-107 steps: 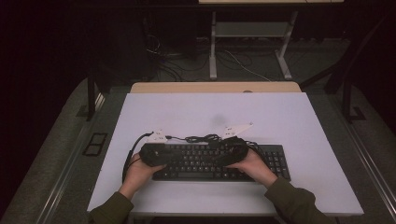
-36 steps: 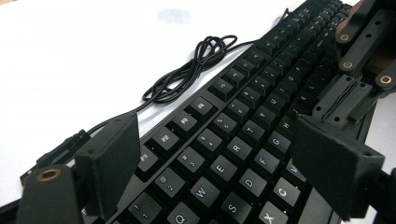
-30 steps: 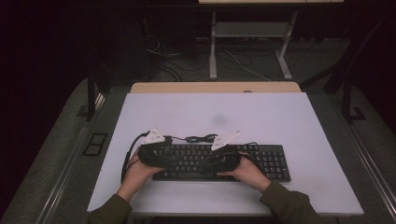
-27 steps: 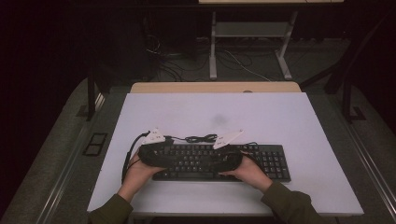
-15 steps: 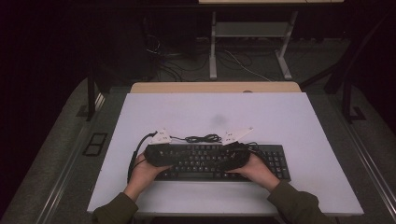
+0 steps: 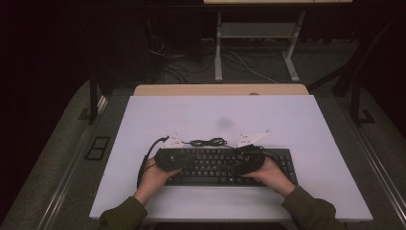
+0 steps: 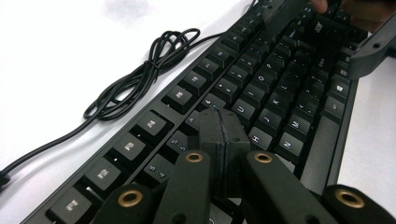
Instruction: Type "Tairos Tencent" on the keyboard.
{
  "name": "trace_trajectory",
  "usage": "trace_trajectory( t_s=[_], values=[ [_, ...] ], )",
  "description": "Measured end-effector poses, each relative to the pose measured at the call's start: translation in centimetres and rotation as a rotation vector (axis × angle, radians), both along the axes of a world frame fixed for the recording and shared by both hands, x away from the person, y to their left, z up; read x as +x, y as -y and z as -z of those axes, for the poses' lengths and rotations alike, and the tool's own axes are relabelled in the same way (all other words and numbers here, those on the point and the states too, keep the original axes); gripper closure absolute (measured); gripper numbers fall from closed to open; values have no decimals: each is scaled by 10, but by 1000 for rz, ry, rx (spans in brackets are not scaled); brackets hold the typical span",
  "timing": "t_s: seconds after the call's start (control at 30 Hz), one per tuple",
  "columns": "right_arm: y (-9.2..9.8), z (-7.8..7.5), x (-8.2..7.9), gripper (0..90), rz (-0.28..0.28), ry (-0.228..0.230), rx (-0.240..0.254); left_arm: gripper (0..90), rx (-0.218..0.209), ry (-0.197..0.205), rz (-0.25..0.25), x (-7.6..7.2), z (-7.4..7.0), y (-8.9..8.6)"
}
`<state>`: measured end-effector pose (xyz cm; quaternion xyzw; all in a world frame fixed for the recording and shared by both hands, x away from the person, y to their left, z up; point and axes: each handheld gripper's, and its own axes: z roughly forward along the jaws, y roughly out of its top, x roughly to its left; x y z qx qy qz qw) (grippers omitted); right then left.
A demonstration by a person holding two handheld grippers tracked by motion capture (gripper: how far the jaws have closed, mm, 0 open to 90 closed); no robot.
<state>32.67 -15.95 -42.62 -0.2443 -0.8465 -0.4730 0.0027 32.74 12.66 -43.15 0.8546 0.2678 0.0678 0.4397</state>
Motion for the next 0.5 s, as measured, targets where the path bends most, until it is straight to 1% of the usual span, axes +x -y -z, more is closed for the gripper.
trace_trajectory(
  t_s=[0.2,0.23,0.37,0.4,0.5],
  values=[
    [6,-2,-1,287,9,0,5,891,19,-2,9,1,3,4],
    [6,-2,-1,285,10,0,8,892,16,-5,3,1,3,5],
    [6,-2,-1,281,9,5,6,892,29,-4,8,2,5,6],
    [6,-1,-1,281,7,7,5,892,25,-5,8,2,6,6],
    [6,-1,-1,281,11,9,8,892,32,-3,8,2,6,6]
  ],
)
